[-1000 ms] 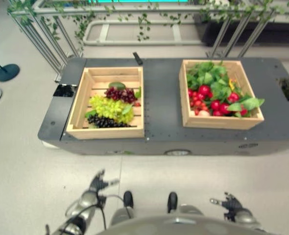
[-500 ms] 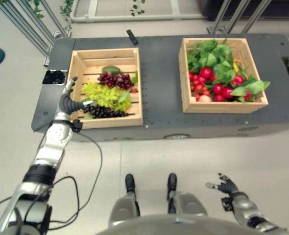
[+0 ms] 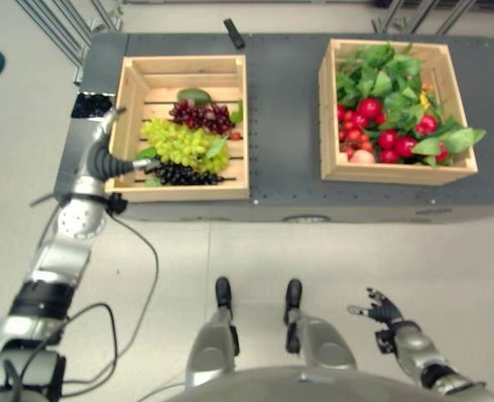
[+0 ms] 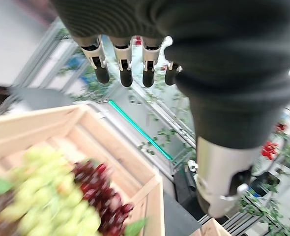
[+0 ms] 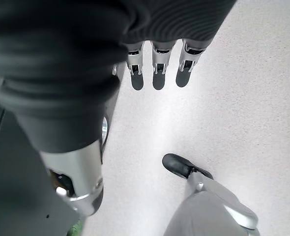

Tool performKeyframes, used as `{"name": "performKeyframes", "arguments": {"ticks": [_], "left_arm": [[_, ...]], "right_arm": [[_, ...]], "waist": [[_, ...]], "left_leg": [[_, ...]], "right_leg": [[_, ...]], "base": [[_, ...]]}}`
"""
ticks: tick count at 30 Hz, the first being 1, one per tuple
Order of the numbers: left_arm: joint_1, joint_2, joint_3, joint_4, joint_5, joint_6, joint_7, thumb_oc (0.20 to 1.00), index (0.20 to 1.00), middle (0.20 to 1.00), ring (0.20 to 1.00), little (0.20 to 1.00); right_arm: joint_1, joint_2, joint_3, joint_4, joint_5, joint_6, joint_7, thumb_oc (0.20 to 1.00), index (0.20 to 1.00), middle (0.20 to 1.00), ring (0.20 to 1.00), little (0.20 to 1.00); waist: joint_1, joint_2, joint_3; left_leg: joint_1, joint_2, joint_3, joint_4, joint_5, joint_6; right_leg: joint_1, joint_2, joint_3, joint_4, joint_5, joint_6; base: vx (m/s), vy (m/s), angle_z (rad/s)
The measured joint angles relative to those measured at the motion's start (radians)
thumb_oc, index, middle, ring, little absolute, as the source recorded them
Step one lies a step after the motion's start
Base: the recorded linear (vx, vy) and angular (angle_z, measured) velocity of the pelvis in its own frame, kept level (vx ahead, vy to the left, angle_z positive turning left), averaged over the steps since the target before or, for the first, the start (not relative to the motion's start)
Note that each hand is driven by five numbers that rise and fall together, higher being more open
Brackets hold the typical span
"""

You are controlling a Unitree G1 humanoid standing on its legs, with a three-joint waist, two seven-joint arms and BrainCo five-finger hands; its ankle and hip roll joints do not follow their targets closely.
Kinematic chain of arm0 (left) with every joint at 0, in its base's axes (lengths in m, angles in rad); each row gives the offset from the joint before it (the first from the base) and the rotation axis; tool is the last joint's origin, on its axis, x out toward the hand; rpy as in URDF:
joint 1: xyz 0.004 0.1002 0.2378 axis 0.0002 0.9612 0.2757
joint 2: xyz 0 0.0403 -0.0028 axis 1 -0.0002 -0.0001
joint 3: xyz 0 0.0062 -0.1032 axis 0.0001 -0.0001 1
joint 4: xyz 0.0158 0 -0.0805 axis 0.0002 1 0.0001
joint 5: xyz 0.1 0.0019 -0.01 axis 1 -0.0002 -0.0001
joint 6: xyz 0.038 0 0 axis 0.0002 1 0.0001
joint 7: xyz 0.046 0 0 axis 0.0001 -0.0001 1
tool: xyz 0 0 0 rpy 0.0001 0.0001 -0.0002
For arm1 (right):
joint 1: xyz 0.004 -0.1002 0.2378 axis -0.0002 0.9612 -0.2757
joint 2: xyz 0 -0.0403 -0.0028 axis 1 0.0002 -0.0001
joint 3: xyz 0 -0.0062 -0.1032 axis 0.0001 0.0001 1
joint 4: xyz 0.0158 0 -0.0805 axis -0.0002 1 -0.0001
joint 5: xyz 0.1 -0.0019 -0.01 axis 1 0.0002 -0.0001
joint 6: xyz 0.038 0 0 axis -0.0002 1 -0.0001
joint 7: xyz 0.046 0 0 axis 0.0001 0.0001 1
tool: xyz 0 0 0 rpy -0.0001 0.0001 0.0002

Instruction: Pick up the fruits from the basket on one side to the basket on the other side

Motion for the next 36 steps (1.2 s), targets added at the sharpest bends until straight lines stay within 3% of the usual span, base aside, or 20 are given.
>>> {"name": "performKeyframes", "arguments": {"ticks": [1, 3, 7, 8, 16, 25, 36], "left_arm": [[-0.025, 0.015, -0.012, 0.003, 0.009, 0.000, 0.001, 1.000, 1.000, 1.000, 1.000, 1.000], [-0.180, 0.074, -0.127, 0.081, 0.056, 0.005, 0.012, 1.000, 1.000, 1.000, 1.000, 1.000], [-0.353, 0.094, -0.240, 0.180, 0.091, 0.015, 0.039, 1.000, 1.000, 1.000, 1.000, 1.000], [-0.453, 0.098, -0.334, 0.267, 0.092, 0.020, 0.053, 1.000, 1.000, 1.000, 1.000, 1.000], [-0.617, 0.089, -0.491, 0.409, 0.103, 0.037, 0.093, 1.000, 1.000, 1.000, 1.000, 1.000], [-0.666, 0.088, -0.552, 0.456, 0.156, 0.049, 0.099, 1.000, 1.000, 1.000, 1.000, 1.000], [-0.666, 0.090, -0.557, 0.470, 0.209, 0.067, 0.104, 1.000, 1.000, 1.000, 1.000, 1.000]], "right_arm": [[-0.003, -0.004, 0.006, -0.022, 0.000, 0.000, 0.000, 1.000, 1.000, 1.000, 1.000, 1.000], [-0.019, -0.016, 0.029, -0.052, 0.000, -0.006, 0.002, 1.000, 1.000, 1.000, 1.000, 1.000], [-0.049, -0.020, 0.047, -0.058, 0.000, -0.007, 0.002, 1.000, 1.000, 1.000, 1.000, 1.000], [-0.063, -0.021, 0.061, -0.068, 0.000, -0.009, 0.001, 1.000, 1.000, 1.000, 1.000, 1.000], [-0.094, -0.020, 0.077, -0.072, 0.022, -0.022, -0.021, 1.000, 1.000, 1.000, 1.000, 1.000], [-0.123, -0.025, 0.089, -0.147, 0.062, -0.066, -0.064, 1.000, 1.000, 1.000, 1.000, 1.000], [-0.127, -0.023, 0.091, -0.167, 0.099, -0.092, -0.074, 1.000, 1.000, 1.000, 1.000, 1.000]], "waist": [[0.000, -0.001, 0.004], [-0.025, -0.006, 0.024], [-0.032, -0.014, 0.045], [-0.053, -0.023, 0.064], [-0.107, -0.039, 0.113], [-0.113, -0.053, 0.130], [-0.113, -0.075, 0.152]], "left_leg": [[-0.011, -0.001, 0.000, 0.003, 0.001, 0.001], [-0.046, -0.003, 0.000, 0.023, 0.002, 0.004], [-0.094, -0.005, -0.001, 0.049, 0.003, 0.005], [-0.126, -0.006, -0.001, 0.068, 0.003, 0.005], [-0.250, -0.014, 0.020, 0.106, 0.013, 0.019], [-0.391, -0.014, 0.021, 0.162, 0.021, 0.028], [-0.466, -0.015, 0.012, 0.207, 0.024, 0.032]], "right_leg": [[-0.012, -0.002, 0.000, 0.004, 0.000, 0.000], [-0.047, -0.007, 0.000, 0.026, 0.000, 0.001], [-0.103, -0.014, 0.004, 0.069, -0.007, 0.000], [-0.145, -0.021, 0.009, 0.109, -0.018, 0.000], [-0.309, -0.040, 0.041, 0.211, -0.028, -0.003], [-0.457, -0.049, 0.052, 0.282, -0.027, -0.008], [-0.535, -0.059, 0.053, 0.338, -0.032, -0.017]], "base": [[0.00, 0.000, 0.00], [-0.01, 0.007, 0.03], [0.00, 0.011, 0.00], [0.00, 0.036, -0.03], [-0.01, 0.024, -0.06], [-0.03, -0.011, 0.00], [-0.03, -0.012, 0.02]]}}
